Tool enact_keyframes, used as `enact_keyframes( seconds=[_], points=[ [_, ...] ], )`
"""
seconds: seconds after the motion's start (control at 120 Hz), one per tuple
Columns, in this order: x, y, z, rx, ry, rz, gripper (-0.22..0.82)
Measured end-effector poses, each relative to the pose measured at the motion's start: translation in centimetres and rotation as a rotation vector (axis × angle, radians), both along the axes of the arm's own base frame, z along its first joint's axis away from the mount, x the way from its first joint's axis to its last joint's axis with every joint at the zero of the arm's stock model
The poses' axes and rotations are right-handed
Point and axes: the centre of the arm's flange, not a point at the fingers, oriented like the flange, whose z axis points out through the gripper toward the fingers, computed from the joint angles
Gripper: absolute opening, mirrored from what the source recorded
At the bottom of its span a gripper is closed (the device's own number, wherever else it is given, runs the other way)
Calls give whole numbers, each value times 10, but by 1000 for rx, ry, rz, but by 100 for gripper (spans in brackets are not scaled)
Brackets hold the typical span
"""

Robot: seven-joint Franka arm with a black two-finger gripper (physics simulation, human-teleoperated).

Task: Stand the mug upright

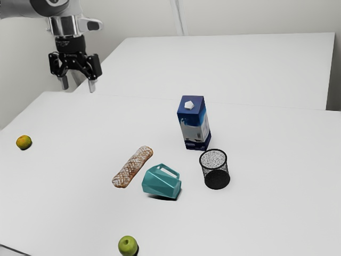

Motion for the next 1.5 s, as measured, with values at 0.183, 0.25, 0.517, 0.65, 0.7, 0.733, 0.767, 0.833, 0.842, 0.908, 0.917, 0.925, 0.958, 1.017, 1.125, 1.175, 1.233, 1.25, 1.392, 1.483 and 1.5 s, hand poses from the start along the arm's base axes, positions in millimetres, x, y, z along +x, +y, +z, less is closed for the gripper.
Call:
enact_keyframes(
  seconds=[0.183,0.25,0.517,0.65,0.7,0.733,0.767,0.833,0.842,0.908,0.917,0.925,0.958,1.017,1.125,1.175,1.233,1.25,1.392,1.483,1.5],
  points=[
    [24,-4,-29,-77,-111,5,59],
    [27,10,-87,-195,-74,52,59],
    [-13,48,-285,-762,-108,364,59],
    [-28,34,-330,-888,-168,403,59],
    [-32,33,-339,-914,-198,407,59],
    [-33,32,-342,-925,-221,400,59],
    [-32,31,-347,-934,-241,396,59],
    [-31,30,-360,-947,-270,387,59],
    [-31,30,-361,-949,-273,386,59],
    [-30,28,-370,-963,-301,373,58],
    [-31,27,-371,-965,-303,371,57],
    [-31,27,-372,-967,-306,368,57],
    [-33,23,-374,-976,-316,358,52],
    [-36,16,-373,-995,-338,333,53],
    [-45,5,-370,-1029,-374,292,55],
    [-47,1,-368,-1040,-390,268,56],
    [-49,-6,-368,-1053,-400,244,57],
    [-49,-8,-369,-1056,-402,237,57],
    [-57,-20,-377,-1073,-408,200,58],
    [-59,-23,-381,-1079,-417,183,54],
    [-60,-24,-382,-1080,-418,180,52]
  ],
)
